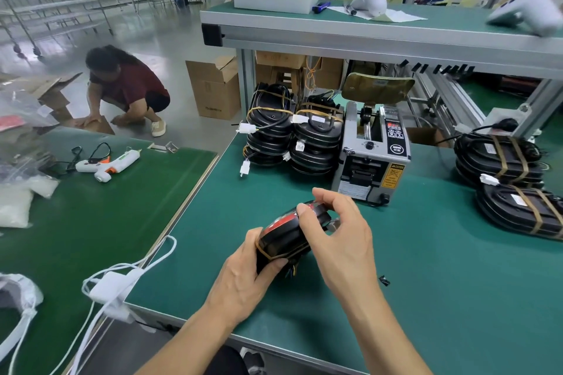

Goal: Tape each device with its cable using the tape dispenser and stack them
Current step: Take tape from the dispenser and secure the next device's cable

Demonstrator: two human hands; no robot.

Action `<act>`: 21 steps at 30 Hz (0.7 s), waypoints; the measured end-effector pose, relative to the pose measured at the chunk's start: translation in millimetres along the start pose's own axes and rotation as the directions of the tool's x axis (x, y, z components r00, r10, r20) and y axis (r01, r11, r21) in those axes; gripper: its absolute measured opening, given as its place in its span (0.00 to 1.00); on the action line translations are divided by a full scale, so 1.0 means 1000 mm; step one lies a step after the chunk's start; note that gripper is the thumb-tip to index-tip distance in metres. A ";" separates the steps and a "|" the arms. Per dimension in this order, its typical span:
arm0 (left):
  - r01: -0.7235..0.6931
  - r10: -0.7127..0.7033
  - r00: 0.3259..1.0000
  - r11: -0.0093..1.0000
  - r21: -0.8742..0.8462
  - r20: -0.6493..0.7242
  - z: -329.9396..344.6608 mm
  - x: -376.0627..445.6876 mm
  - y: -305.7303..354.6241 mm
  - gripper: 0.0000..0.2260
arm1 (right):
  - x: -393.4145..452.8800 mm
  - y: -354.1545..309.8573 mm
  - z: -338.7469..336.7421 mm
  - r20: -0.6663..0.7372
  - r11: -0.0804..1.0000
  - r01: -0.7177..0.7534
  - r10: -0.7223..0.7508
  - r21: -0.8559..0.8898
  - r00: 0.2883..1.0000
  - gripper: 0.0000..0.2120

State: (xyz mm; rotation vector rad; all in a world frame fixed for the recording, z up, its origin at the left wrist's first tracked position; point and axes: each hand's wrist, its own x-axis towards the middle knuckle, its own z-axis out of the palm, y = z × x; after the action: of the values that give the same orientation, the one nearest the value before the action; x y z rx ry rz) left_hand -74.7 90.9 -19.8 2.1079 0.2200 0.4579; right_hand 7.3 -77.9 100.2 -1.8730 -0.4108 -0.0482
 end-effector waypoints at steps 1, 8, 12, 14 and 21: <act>0.001 -0.001 1.000 1.000 0.002 0.000 0.000 0.000 0.000 0.24 | 0.000 0.000 0.001 0.009 1.000 -0.006 0.006 -0.005 1.000 0.14; 0.003 -0.003 1.000 1.000 0.030 -0.006 0.002 0.001 -0.003 0.17 | -0.002 0.000 0.001 0.068 1.000 0.001 0.000 -0.020 0.998 0.21; -0.015 0.015 1.000 0.999 0.028 -0.004 0.001 0.001 0.000 0.20 | 0.003 0.001 -0.005 0.114 0.983 -0.110 0.094 0.145 0.989 0.16; -0.018 0.019 1.000 1.000 0.020 -0.007 0.001 0.001 0.002 0.21 | 0.006 0.000 -0.007 0.125 0.968 -0.148 0.124 0.201 0.984 0.17; -0.028 0.029 0.999 0.999 0.034 -0.029 0.000 0.001 0.004 0.19 | 0.014 0.011 -0.002 0.079 0.921 -0.161 0.143 0.355 0.987 0.10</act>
State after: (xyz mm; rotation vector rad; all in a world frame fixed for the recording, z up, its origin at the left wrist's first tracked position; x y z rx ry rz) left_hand -73.6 89.0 -16.5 2.1404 0.2168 0.5056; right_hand 24.2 -79.1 94.3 -1.5380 -0.2851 0.1713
